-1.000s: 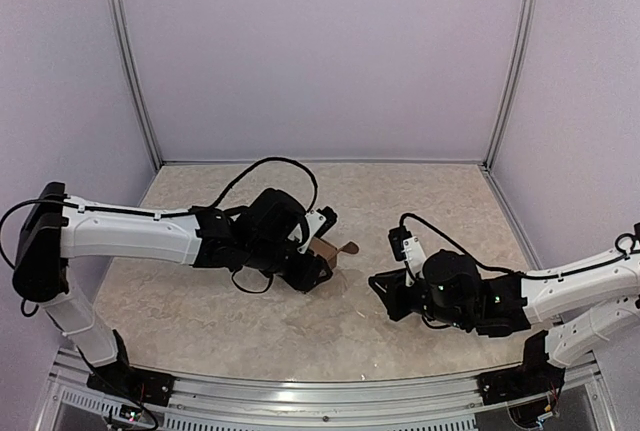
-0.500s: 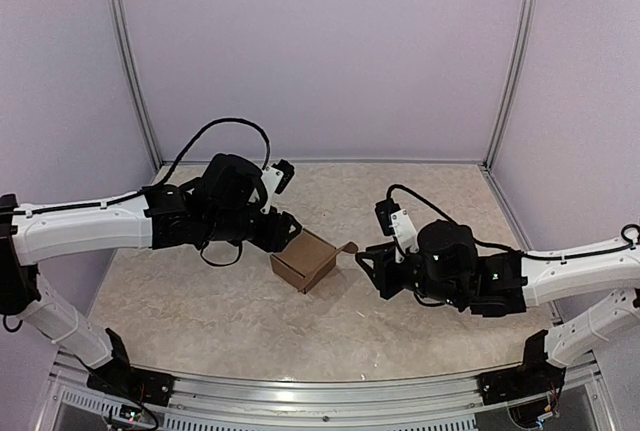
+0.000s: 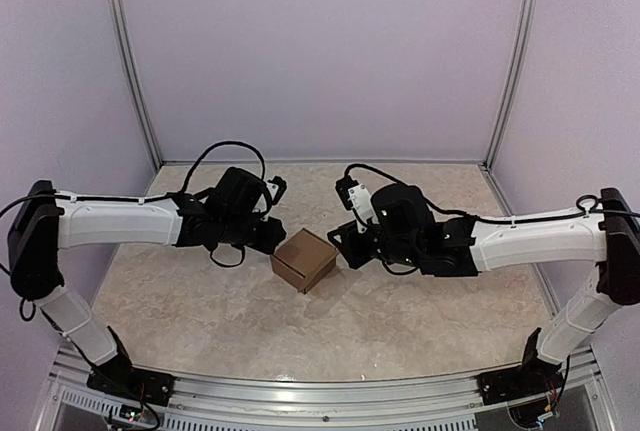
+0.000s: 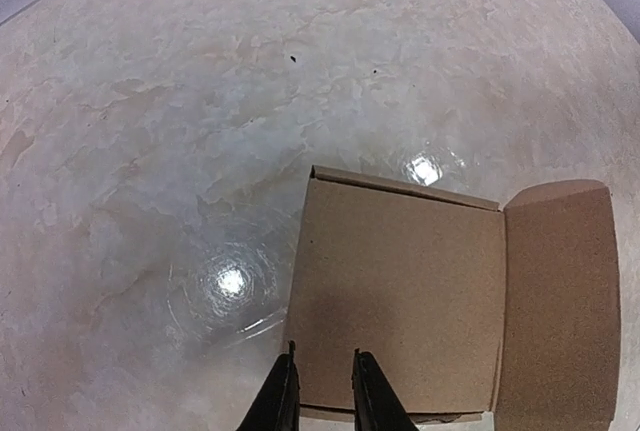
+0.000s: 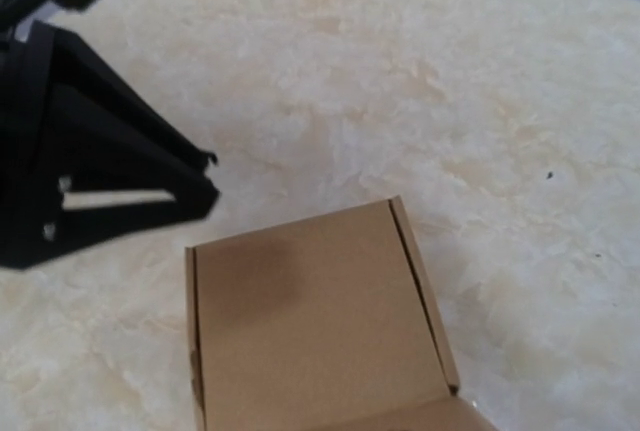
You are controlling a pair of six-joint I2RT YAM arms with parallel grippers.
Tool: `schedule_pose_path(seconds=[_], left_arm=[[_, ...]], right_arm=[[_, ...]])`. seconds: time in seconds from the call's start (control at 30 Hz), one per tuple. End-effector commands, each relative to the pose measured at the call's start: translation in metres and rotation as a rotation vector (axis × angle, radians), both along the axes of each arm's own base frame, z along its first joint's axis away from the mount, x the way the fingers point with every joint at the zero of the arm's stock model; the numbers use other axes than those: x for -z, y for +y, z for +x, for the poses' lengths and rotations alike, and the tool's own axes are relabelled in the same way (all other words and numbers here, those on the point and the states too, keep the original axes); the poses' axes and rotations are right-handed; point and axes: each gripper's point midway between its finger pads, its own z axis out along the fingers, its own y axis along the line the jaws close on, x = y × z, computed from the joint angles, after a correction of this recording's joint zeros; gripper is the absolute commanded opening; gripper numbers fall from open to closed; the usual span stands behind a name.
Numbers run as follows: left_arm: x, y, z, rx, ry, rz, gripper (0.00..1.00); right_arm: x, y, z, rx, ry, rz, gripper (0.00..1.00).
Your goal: Fold the paper box
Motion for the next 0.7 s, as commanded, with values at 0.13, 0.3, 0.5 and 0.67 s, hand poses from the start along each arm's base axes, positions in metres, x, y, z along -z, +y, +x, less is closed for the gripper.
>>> schedule_pose_path(seconds=[0.13,0.3,0.5,0.67], left_arm=[[0.018,-0.018,0.009,0.033,0.021,-0.019,0.18],[0.036,-0.023,0.007,0.055,0.056,-0.011,0.16],[0.057,-0.023,0.005,0.061,0.092,0.015,0.15],[0.067,-0.022,0.004,0.058,0.106,0.030,0.14]], right_arm=[[0.026,0.018,0.014,-0.048,0.077,-0.051,0.26],[0.045,0.019,0.015,-0.051,0.113,-0.075,0.26],[0.071,0.014,0.011,-0.043,0.156,-0.103,0.25],[0.095,0.006,0.005,-0.024,0.198,-0.113,0.23]])
